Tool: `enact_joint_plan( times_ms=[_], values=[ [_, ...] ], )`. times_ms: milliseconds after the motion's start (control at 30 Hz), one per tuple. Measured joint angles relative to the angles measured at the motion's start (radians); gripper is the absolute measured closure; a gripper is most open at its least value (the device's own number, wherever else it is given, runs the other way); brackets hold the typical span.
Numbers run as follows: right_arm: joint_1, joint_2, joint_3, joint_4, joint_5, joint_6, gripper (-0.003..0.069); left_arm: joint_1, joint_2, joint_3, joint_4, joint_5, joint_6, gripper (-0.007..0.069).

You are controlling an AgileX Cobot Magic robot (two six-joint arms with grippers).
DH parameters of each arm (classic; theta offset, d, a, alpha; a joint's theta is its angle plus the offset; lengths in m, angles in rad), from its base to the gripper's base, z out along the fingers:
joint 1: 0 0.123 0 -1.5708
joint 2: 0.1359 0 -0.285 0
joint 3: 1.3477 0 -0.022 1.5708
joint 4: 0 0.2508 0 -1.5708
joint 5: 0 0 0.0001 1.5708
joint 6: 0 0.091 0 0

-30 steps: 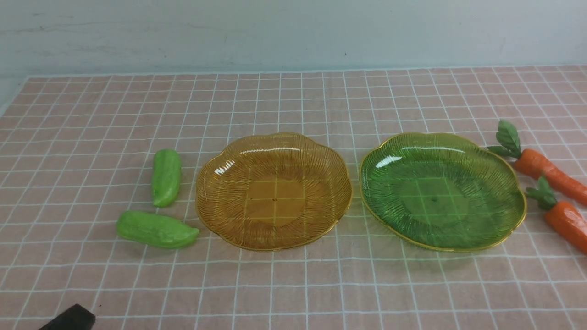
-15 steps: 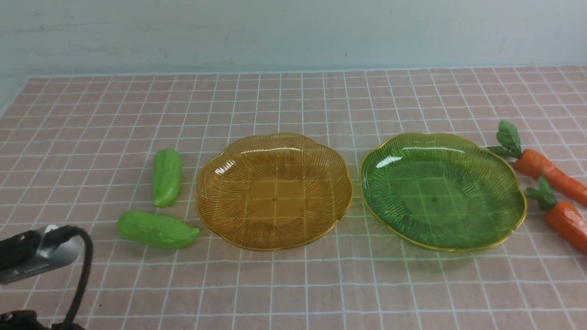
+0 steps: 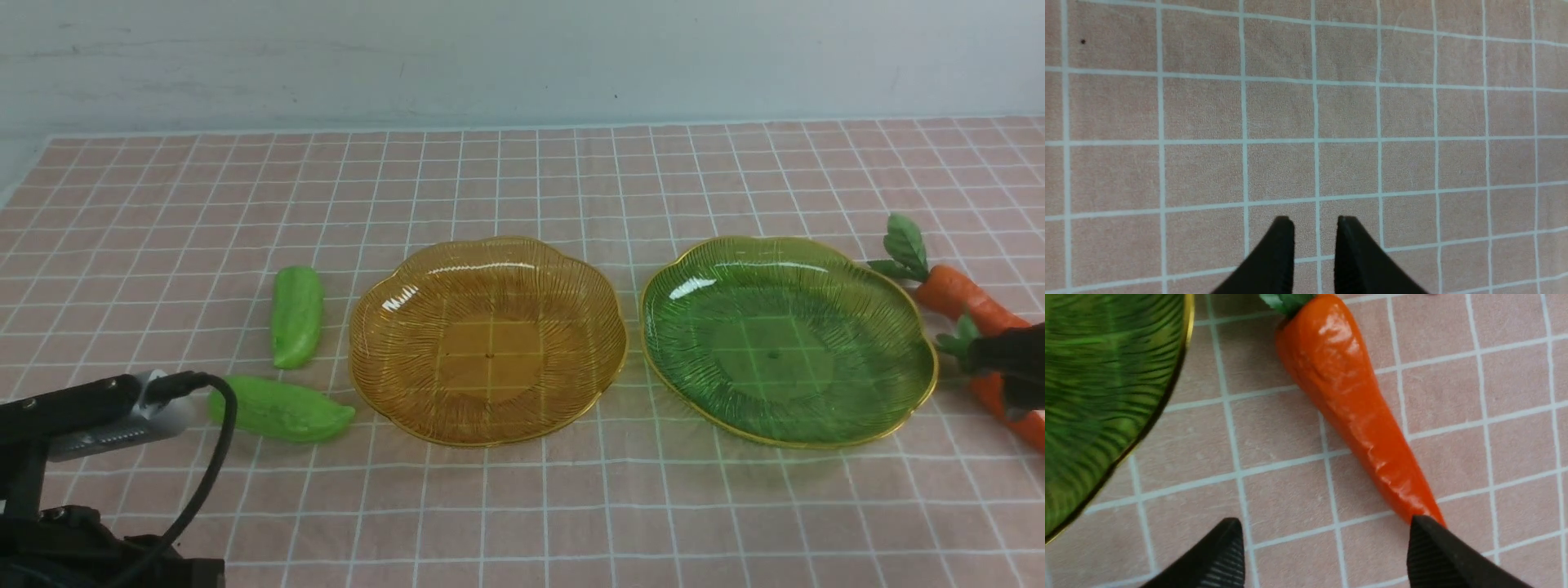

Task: Put different types of vegetables on the plate.

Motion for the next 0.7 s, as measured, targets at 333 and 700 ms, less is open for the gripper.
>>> enact_joint_plan(
  times_ms=[333, 700],
  values=[
    [0.000, 0.208, -0.093, -0.125, 0.010, 0.000, 0.0249, 0.000, 0.000, 0.000, 0.000, 0.001, 0.001, 0.0475],
    [-0.011, 0.269, -0.095, -0.136, -0.010, 0.000, 0.0291, 0.000, 0.000, 0.000, 0.000, 0.027, 0.001, 0.0466]
  ],
)
